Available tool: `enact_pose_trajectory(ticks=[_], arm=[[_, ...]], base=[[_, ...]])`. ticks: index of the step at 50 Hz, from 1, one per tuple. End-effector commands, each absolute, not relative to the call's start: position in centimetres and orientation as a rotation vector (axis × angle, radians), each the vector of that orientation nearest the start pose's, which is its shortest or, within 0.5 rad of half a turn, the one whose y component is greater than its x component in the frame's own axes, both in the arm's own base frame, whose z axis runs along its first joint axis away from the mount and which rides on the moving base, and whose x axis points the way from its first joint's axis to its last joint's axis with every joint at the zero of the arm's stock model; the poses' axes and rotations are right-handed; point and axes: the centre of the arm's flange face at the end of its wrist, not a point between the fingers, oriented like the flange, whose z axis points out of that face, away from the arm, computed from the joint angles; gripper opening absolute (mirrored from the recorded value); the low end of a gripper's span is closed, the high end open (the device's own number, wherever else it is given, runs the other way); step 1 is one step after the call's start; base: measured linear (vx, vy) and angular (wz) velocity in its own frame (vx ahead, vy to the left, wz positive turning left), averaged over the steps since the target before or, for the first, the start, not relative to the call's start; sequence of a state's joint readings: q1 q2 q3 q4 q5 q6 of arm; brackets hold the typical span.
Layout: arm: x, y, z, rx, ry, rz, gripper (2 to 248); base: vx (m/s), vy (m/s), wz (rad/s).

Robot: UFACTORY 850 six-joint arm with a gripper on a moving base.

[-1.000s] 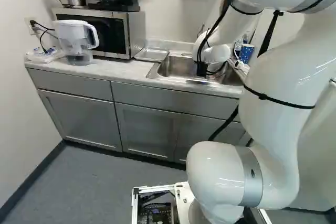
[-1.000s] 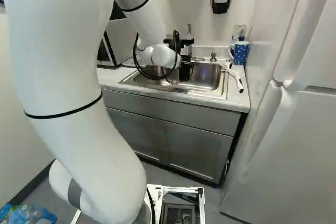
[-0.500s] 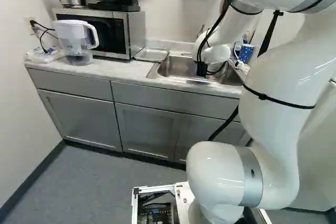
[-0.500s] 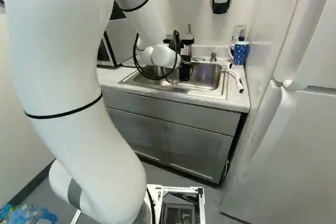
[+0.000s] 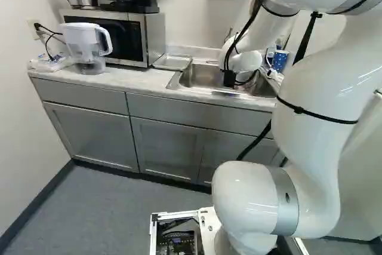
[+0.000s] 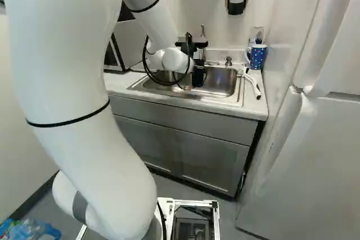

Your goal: Rinse the cup and place it in the tray

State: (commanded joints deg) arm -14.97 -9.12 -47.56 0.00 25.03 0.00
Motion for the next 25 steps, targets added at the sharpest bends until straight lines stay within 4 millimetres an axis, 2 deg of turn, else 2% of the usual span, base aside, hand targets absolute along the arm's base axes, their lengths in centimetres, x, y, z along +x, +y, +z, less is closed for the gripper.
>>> enact_pose_trajectory(ticks=[25], arm=[[50.69,-13.55,46.85,-2.771,0.364,-1.714,125]], base=[[0.000,0.000,0.000]])
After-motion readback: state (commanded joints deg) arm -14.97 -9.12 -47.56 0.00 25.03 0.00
